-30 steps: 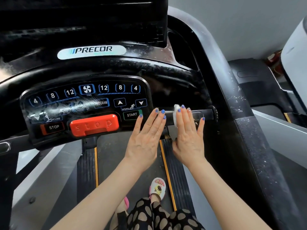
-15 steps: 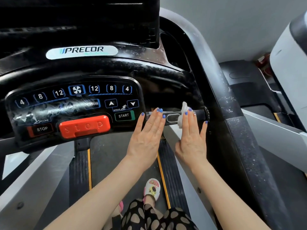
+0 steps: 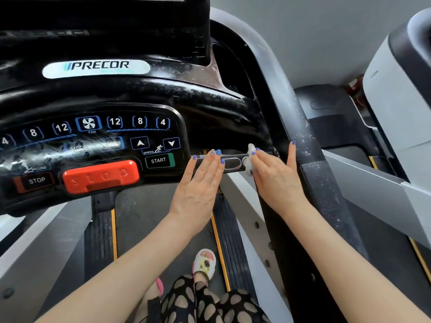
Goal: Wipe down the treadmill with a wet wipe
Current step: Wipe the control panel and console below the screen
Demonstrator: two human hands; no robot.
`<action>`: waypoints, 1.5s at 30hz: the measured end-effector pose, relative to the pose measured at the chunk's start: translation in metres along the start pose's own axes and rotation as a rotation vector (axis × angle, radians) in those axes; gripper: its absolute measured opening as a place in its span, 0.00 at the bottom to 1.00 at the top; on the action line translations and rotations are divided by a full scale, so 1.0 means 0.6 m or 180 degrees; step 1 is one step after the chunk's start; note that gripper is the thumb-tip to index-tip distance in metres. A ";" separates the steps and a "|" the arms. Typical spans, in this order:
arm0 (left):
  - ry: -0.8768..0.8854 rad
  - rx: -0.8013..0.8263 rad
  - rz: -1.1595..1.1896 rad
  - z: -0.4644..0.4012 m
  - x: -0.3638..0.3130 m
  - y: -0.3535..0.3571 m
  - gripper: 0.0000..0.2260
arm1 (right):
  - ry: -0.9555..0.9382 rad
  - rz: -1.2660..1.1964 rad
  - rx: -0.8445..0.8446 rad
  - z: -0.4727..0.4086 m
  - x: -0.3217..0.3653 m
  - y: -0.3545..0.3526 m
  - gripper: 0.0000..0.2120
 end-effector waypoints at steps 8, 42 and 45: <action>-0.0044 -0.0216 -0.0083 -0.003 0.004 0.006 0.37 | -0.0547 -0.0713 -0.0163 -0.039 -0.043 0.000 0.16; -0.0092 0.0894 0.0428 -0.197 0.055 -0.057 0.32 | 0.0031 0.1471 0.2109 -0.166 -0.056 -0.023 0.37; 0.0003 0.0949 0.0332 -0.199 0.062 -0.065 0.32 | 0.0046 0.1527 0.2046 -0.201 -0.059 -0.020 0.34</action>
Point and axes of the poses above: each hand's wrist, its own z-axis away from the middle knuckle, its own y-axis out of the palm, x = y × z, the point moved 1 cm from there along -z, towards the middle knuckle, and after that the axes turned 3 degrees about -y, right-handed, at the moved point
